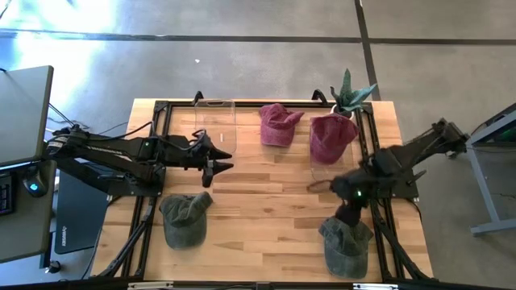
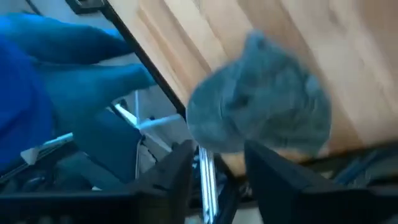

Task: Pick & Place hat
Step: Put the right green cap into the left transparent bin

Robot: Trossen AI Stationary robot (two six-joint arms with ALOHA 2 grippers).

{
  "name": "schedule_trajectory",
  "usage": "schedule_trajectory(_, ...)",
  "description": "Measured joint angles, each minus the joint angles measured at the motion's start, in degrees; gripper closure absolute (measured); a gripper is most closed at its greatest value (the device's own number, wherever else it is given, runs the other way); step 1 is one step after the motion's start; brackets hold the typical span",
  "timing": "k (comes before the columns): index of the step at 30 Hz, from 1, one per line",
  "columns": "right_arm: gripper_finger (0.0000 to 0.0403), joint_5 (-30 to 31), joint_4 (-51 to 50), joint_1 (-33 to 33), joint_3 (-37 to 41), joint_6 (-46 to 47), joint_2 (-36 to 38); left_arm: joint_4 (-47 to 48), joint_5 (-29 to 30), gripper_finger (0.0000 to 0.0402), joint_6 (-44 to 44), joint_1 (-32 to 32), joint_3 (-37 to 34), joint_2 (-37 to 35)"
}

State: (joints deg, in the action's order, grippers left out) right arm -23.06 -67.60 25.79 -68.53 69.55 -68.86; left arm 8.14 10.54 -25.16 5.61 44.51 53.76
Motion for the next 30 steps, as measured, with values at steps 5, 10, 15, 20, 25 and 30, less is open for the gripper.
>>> schedule_trajectory(5,0.0146,5.38,0.02,10.06,0.0,13.1,-4.9,1.15,-1.75,0.0224,0.93,0.0,0.0,0.0)
schedule_trajectory(10,0.0114,10.95,-1.47,15.72,0.02,20.35,-12.11,2.62,-4.14,0.0224,0.93,0.02,0.0,0.0)
schedule_trajectory(15,0.0112,14.09,1.52,16.79,0.02,18.41,-18.57,2.52,-7.93,0.0224,0.93,0.02,0.0,0.0)
schedule_trajectory(20,0.0116,11.01,3.61,16.76,0.11,11.09,-25.4,2.54,-12.26,0.0224,0.69,0.02,0.0,-0.28)
schedule_trajectory(25,0.0149,5.96,14.57,16.75,8.38,12.6,-26.36,2.4,-15.75,0.0224,-0.8,0.02,0.02,-0.46)
schedule_trajectory(30,0.023,8.1,24.27,14.96,14.39,17.95,-22.71,2.36,-18.32,0.0225,-1.97,0.02,0.02,-0.78)
